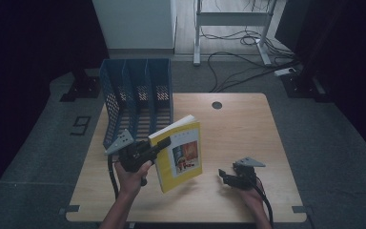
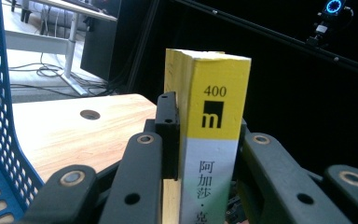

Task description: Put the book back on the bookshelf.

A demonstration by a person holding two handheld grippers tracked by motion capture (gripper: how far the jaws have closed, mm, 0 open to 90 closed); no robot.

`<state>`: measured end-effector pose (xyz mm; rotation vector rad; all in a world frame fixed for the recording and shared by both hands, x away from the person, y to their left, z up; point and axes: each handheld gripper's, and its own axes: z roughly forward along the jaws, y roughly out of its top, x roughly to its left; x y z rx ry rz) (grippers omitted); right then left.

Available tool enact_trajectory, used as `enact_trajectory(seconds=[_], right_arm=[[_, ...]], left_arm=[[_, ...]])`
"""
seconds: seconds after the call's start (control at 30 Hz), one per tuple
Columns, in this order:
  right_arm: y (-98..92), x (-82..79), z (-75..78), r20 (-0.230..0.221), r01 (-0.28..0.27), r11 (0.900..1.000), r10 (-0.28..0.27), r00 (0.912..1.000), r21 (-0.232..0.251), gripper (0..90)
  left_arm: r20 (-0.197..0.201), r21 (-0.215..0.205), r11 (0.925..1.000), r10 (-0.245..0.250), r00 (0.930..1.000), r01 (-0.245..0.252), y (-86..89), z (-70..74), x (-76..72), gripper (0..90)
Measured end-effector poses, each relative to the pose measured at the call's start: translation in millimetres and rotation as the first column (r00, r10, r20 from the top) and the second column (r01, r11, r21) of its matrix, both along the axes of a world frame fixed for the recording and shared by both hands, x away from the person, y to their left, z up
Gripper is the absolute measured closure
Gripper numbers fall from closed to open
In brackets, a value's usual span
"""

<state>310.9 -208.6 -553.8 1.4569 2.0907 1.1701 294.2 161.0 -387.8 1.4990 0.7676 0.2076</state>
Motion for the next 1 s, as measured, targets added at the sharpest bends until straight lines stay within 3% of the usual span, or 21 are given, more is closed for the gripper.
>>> enact_trajectory(seconds=[1.0], right_arm=[[-2.4, 0.6, -0.5, -0.011, -0.002, 1.000, 0.002, 0.9999, 0.000, 28.0]], left_arm=[[-0.011, -0.042, 0.9986, 0.031, 0.9995, -0.031, 11.9, 17.9, 8.1, 75.5]])
